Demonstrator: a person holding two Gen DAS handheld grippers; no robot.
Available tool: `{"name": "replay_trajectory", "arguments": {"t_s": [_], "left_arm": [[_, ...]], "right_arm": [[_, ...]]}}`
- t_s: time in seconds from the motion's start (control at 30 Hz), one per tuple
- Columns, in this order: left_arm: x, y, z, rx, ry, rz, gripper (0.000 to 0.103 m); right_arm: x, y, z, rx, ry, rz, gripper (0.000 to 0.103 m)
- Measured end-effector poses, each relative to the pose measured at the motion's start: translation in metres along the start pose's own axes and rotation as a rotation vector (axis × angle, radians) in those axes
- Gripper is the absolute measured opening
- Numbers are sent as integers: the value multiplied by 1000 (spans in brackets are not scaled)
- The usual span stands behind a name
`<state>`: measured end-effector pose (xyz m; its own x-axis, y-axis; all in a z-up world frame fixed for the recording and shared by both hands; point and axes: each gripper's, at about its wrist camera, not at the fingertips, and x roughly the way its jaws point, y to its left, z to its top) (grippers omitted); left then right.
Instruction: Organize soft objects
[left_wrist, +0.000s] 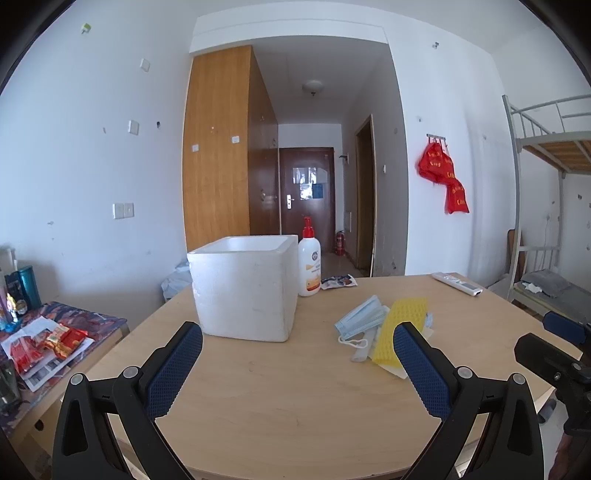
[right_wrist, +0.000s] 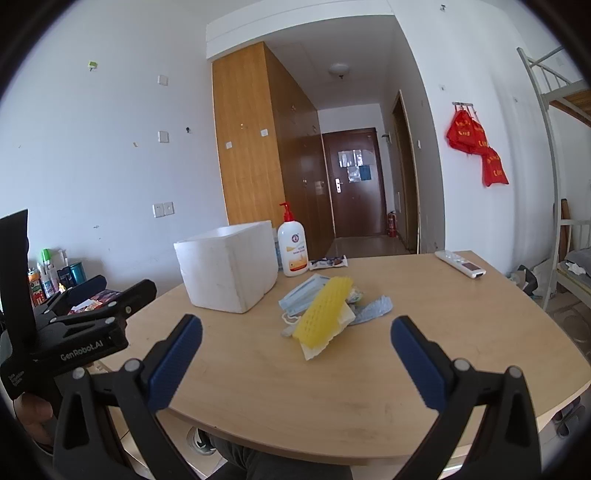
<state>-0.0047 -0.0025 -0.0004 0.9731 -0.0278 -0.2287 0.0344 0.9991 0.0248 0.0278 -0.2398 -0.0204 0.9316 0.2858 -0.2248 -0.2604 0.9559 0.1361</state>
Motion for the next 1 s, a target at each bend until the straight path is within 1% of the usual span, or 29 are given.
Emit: {"name": "replay_trajectory", "arguments": {"t_s": [0.33, 1.0], "left_arm": [[3, 2, 0, -12, 10, -14, 103], [5, 4, -2, -9, 17, -12, 103]], "right_arm": [[1, 1, -2, -7, 1, -6, 103], [2, 3, 0, -20, 9, -11, 103]]}}
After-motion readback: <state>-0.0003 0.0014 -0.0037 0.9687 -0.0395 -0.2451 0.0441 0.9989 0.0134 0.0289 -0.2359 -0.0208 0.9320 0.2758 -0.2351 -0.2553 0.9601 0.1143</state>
